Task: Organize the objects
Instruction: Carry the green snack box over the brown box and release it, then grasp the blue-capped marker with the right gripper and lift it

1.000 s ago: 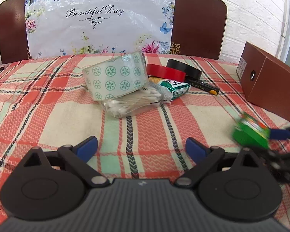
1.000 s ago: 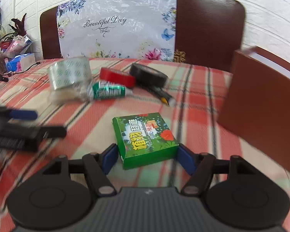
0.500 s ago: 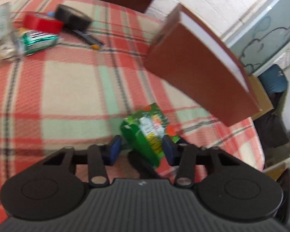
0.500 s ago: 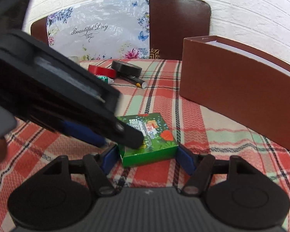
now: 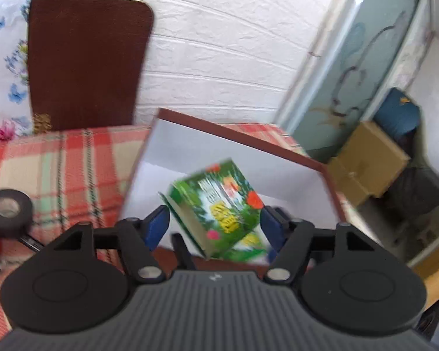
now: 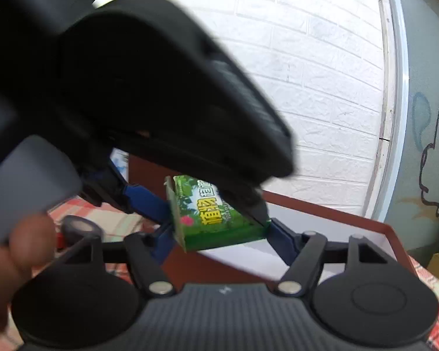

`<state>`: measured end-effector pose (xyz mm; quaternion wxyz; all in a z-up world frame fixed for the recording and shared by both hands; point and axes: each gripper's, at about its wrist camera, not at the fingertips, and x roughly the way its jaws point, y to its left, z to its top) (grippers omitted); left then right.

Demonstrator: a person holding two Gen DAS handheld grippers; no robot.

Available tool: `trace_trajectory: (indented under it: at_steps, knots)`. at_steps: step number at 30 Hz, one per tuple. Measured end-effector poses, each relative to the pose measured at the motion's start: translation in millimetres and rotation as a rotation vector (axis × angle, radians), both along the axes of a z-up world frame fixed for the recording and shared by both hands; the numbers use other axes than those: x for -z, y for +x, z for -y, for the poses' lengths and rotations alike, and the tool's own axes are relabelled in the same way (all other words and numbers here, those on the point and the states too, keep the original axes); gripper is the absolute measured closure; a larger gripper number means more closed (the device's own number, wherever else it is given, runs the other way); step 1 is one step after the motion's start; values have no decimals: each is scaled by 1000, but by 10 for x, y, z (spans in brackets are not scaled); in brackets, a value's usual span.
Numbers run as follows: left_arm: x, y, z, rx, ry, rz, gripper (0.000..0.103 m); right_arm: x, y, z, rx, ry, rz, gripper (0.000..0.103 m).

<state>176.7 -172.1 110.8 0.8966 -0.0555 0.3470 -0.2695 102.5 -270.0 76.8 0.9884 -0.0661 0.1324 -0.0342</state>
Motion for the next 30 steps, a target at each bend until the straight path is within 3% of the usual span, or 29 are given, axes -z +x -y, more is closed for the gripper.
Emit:
trace_trajectory:
  at_steps: [1, 3, 8, 11, 13, 15, 16, 18, 20, 21, 27, 28, 29, 30]
  knots:
    - [8, 8, -23, -22, 10, -6, 33, 23, 145, 54, 16, 8, -31, 10]
    - [-4, -63, -212, 5, -42, 4, 33, 46, 210, 144, 64, 28, -44, 13]
    - [154, -443, -719, 8, -20, 77, 33, 144, -327, 235, 42, 98, 23, 14]
    - [427, -583, -1084, -41, 45, 42, 32, 298, -529, 114, -33, 110, -30, 16]
    - [680, -649, -1393, -119, 107, -1, 32, 416, -505, -49, -123, 95, -114, 23]
    - [894, -707, -1716, -231, 177, -28, 32, 518, -408, -217, -220, 83, -224, 39]
    - [978, -737, -1894, -283, 189, -42, 32, 577, -344, -322, -266, 85, -275, 42]
    - [1078, -854, -2206, -366, 192, 13, 32, 634, -338, -531, -332, 72, -327, 45]
    - [1199, -949, -2319, -410, 256, 97, 27, 628, -301, -754, -367, 30, -327, 47]
    - [1249, -1024, -2337, -409, 252, 142, 25, 617, -239, -818, -378, 16, -314, 47]
    - [1255, -940, -2339, -402, 228, 146, 17, 627, 629, -1384, -325, -154, -249, 48]
    - [1268, -950, -2353, -402, 219, 146, 17, 694, 809, -1456, -313, -187, -287, 56]
    - [1265, -947, -2357, -402, 217, 146, 17, 785, 941, -1481, -320, -188, -342, 71]
    - [1271, -958, -2356, -401, 215, 148, 17, 791, 946, -1459, -335, -152, -338, 75]
